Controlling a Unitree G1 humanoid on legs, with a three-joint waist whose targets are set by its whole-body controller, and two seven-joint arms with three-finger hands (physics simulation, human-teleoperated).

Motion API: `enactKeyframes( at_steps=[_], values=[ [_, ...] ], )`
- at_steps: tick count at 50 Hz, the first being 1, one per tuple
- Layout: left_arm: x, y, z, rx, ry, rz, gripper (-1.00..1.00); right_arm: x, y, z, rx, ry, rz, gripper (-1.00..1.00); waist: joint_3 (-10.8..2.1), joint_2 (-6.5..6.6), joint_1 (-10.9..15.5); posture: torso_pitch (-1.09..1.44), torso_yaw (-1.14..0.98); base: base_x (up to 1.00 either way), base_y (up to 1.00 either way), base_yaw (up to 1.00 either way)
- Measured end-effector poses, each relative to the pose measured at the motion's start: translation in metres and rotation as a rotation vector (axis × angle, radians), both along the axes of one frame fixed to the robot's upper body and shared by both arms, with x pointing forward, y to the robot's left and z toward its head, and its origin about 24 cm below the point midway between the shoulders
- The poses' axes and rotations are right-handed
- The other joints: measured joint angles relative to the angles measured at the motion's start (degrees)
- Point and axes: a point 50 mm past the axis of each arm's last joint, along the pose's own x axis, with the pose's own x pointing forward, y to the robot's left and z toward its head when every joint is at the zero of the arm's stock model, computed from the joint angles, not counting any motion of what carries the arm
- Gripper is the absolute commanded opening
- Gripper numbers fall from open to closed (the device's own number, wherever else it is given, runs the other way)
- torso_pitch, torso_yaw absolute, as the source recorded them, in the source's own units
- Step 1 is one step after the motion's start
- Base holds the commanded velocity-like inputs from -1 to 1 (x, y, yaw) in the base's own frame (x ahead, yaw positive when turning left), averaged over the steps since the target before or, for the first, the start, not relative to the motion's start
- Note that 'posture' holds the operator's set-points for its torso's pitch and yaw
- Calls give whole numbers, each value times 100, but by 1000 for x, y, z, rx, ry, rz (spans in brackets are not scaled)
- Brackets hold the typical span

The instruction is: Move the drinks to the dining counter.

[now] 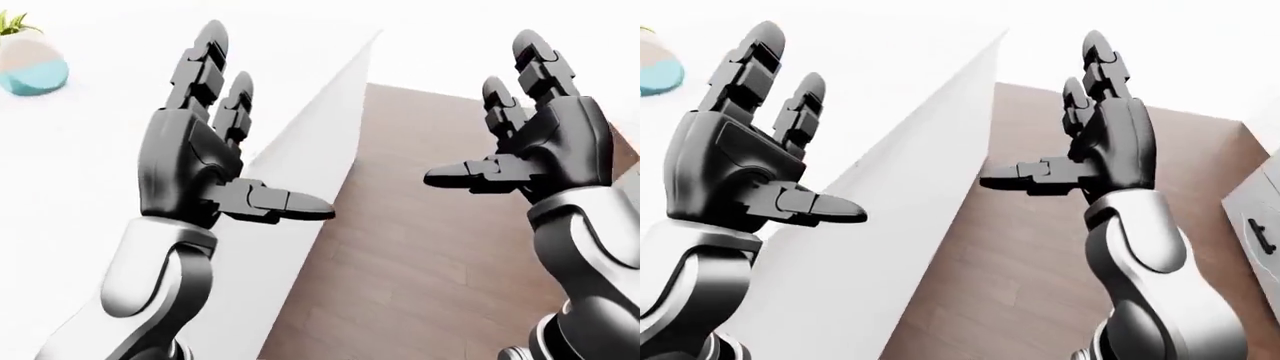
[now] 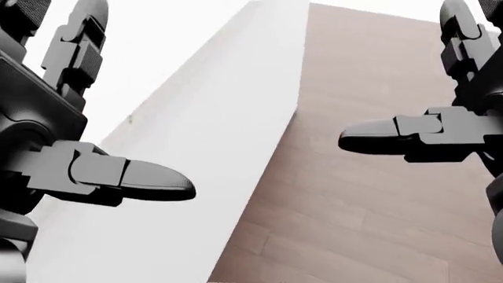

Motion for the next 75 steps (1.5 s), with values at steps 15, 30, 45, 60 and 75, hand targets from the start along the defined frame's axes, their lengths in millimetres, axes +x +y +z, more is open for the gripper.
enactKeyframes(
  at_steps=[15,30,45,60,75],
  values=[
    [-1,-6,0,10,-2,-38,100,-3,-2,0,5,-1,-22,100,137,265,-141,0,0,0,0,-100],
    [0,-2,-4,7,11,-6,100,-3,5,-4,0,0,18,100,-10,-226,10,0,0,0,0,-100],
    [0,-6,-4,12,2,-33,100,-1,3,-7,-2,11,-2,100,91,522,-80,0,0,0,0,-100],
    [1,-6,-3,14,7,-16,100,-3,4,-6,-11,-2,12,100,-61,-362,-74,0,0,0,0,-100],
    [6,-6,-9,29,42,-17,100,-2,3,-14,-7,25,-2,100,115,472,17,0,0,0,0,-90]
  ],
)
